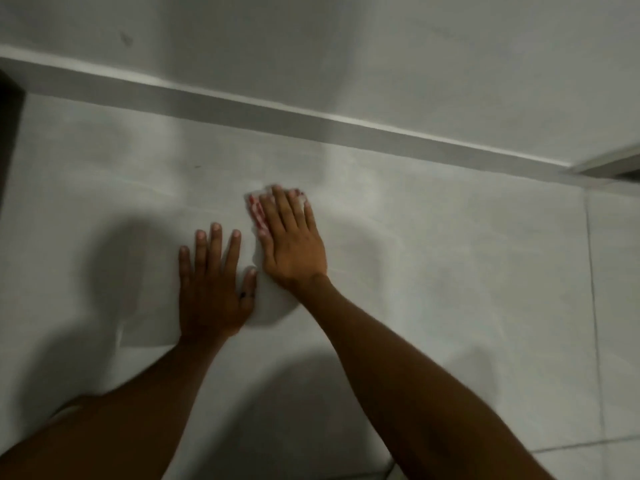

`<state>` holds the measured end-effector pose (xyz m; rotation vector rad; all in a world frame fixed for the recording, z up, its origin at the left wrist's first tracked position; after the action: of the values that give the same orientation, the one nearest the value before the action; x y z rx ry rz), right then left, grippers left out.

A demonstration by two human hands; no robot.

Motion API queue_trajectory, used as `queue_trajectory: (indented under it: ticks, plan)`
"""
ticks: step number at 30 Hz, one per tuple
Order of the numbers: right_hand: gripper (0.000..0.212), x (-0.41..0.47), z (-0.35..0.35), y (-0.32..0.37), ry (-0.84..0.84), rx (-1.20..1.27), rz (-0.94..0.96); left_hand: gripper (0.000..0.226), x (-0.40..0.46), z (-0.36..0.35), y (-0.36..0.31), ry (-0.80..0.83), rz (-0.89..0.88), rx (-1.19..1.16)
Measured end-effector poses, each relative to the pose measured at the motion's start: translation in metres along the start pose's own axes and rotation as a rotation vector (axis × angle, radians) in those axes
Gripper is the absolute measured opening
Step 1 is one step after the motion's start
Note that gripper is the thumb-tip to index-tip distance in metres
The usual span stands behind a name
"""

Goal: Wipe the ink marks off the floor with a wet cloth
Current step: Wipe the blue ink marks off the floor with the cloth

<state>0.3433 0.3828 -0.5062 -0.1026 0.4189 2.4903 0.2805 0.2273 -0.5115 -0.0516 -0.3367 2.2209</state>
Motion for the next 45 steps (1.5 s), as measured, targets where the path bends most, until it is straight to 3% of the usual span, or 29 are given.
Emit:
queue_trajectory:
  ticks: [6,10,13,17,20,26,33,37,41,45]
  plan:
    - [0.057,-0.053,0.020,-0.090,-0.085,-0.093,-0.121,0.071,0.000,0.001,-0.001,0.045,0.019,-0.031]
    - [0.057,-0.069,0.034,-0.153,-0.113,-0.083,-0.395,0.071,0.002,0.003,-0.004,0.085,0.033,-0.037]
    - [0.060,-0.063,0.040,-0.158,-0.180,0.013,-0.656,0.071,0.001,0.006,-0.007,0.088,0.037,-0.028]
    - [0.062,-0.036,0.040,-0.138,-0.255,0.053,-0.770,0.071,0.002,0.007,-0.010,0.061,0.044,-0.037]
    - [0.059,-0.001,0.039,-0.100,-0.221,0.010,-0.671,0.071,0.001,0.004,-0.008,0.055,0.027,-0.013]
    - [0.064,0.059,0.020,-0.012,-0.071,0.024,-0.232,0.071,0.003,0.001,-0.007,0.084,0.008,0.054]
    - [0.065,-0.029,-0.008,0.012,-0.037,-0.027,0.081,0.067,-0.001,0.002,-0.005,0.056,-0.013,0.039]
    - [0.062,-0.110,-0.006,-0.052,0.027,-0.023,0.126,0.067,0.001,0.005,-0.007,0.066,0.016,0.019]
    - [0.057,-0.105,0.023,-0.128,-0.008,-0.123,0.061,0.068,0.002,0.003,-0.007,0.100,0.021,-0.004]
    - [0.060,-0.051,0.046,-0.151,-0.096,-0.028,-0.337,0.069,0.001,0.001,-0.008,0.111,0.026,-0.009]
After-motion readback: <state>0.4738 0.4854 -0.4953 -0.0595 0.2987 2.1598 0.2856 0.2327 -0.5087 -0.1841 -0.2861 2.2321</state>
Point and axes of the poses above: each hand's wrist, its own x-axis towards the middle knuckle, its own z-axis out of the back of the hand, y = z × x, the point moved 3 cm from there along x, towards the middle knuckle, and after that the axes turned 2 degrees about -x, right-handed, at the moved point
